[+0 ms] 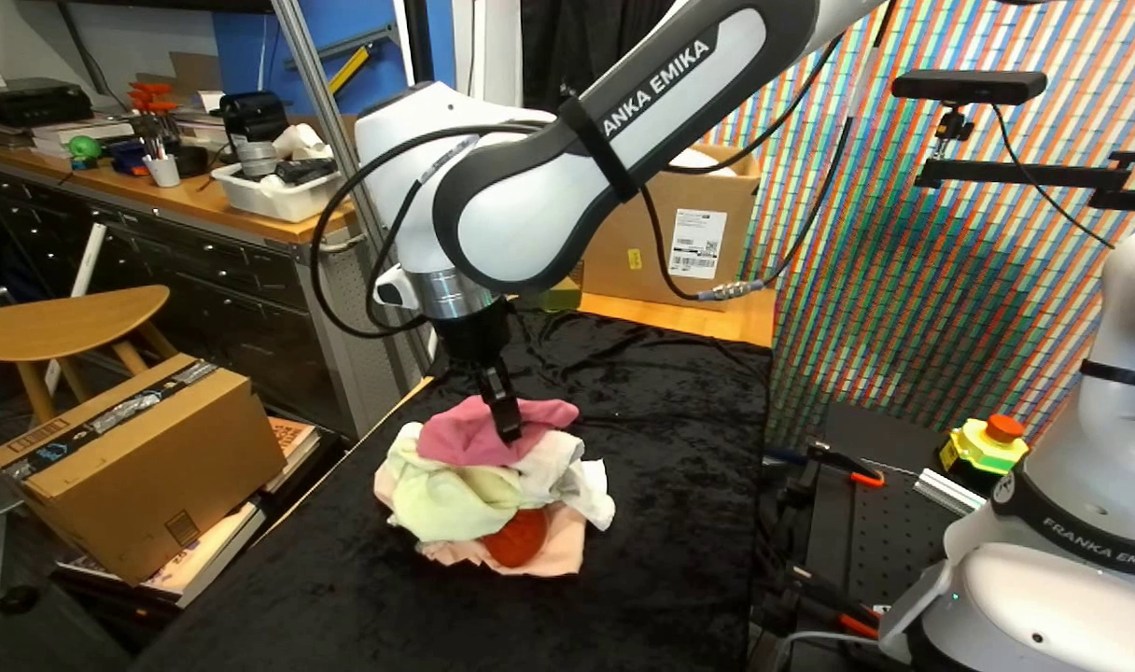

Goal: Pile all the objects in the middle of the table

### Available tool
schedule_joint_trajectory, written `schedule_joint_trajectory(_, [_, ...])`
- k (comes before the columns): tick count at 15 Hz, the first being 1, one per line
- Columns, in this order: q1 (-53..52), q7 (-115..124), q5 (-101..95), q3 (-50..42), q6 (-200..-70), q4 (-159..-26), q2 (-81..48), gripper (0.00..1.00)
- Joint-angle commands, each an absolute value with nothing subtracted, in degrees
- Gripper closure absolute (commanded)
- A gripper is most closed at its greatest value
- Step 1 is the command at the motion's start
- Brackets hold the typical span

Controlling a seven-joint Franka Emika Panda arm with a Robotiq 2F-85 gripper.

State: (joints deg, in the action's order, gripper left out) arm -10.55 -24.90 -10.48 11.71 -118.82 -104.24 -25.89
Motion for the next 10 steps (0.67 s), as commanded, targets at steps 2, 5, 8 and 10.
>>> schedule_joint_trajectory(2, [-10.4,-24.5,-9.8,12.2,-112.8,-103.8,-20.0,0.13])
schedule_joint_trajectory(5, [-10.2,-24.2,-9.9,11.7,-106.9,-102.9,-16.6,0.00])
schedule_joint_trajectory(8, [-9.4,-22.5,-9.6,10.6,-100.8,-103.2,-12.6,0.00])
schedule_joint_trajectory(10, [-8.2,-21.6,-8.4,9.9,-98.3,-104.3,-9.7,0.00])
